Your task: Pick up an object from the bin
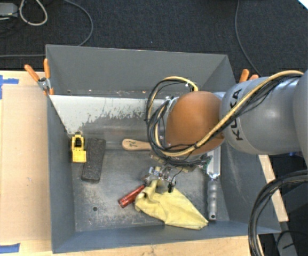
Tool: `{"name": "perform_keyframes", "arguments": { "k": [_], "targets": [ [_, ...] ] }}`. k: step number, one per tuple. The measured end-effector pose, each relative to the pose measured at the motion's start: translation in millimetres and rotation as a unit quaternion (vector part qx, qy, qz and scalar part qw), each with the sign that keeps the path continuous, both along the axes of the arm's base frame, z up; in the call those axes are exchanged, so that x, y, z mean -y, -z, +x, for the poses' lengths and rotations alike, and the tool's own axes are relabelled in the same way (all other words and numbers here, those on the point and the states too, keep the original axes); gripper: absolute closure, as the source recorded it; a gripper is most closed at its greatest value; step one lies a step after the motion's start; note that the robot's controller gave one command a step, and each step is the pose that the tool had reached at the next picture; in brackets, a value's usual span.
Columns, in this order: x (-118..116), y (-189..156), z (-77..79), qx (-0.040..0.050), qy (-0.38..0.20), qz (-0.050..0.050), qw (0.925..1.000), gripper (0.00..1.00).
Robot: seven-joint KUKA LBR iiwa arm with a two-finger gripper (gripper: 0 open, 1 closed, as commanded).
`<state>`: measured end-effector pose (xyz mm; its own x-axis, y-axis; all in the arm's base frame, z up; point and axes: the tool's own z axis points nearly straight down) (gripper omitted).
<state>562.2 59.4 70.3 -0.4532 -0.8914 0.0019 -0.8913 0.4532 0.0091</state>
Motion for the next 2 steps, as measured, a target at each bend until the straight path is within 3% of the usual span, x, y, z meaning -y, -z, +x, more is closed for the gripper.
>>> {"name": "perform_keyframes", "arguments": {
  "k": [2],
  "targets": [
    [-1,-32,-1.7,-0.0030,0.002,0.000,1.0000,1.00]
  ]
}}
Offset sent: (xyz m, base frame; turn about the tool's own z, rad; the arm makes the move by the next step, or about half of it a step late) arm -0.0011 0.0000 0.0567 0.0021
